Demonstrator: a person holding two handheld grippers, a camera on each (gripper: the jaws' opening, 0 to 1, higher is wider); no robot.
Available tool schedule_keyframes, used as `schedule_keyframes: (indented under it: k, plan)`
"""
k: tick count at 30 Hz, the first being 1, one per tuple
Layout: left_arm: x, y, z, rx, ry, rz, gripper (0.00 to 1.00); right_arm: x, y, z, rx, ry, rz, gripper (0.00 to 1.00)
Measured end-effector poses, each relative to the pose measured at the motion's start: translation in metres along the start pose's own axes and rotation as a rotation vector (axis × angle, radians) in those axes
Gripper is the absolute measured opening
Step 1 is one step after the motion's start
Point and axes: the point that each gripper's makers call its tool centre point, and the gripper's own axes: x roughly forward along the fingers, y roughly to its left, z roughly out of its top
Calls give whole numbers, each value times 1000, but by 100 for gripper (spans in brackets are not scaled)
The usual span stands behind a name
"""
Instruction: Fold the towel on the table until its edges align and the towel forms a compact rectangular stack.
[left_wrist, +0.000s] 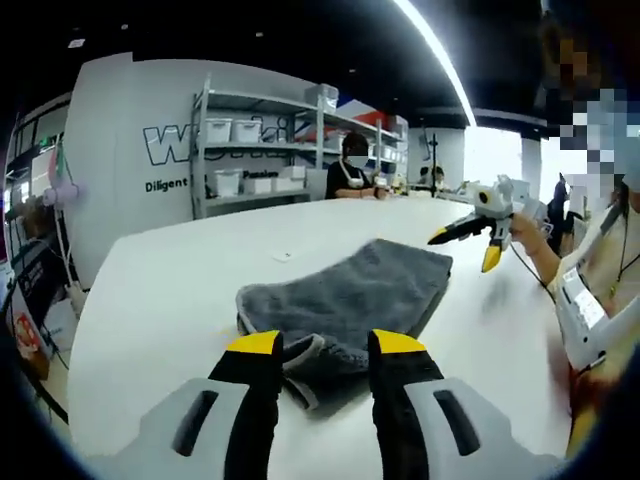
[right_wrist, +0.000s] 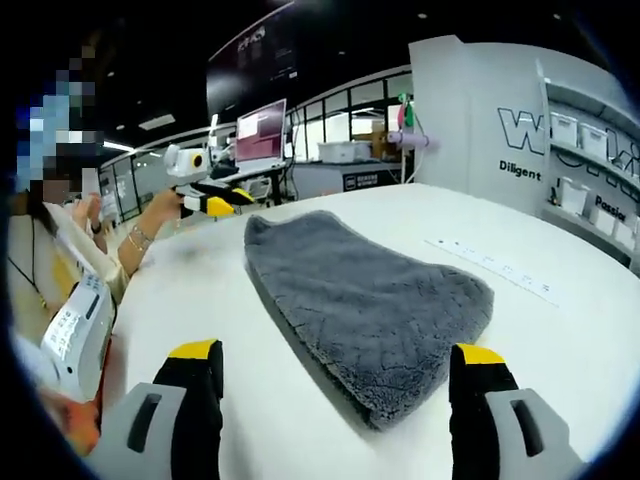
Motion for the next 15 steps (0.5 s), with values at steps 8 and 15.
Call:
schedule_keyframes:
  k: [8,15]
  plan:
    - [13,-1,-6,-16,18,-37,15,-5,-2,-4,13,-2,3,93]
    - [14,6,-21,-67,53,-29,1,-6,-3,-4,21,-9,0,92]
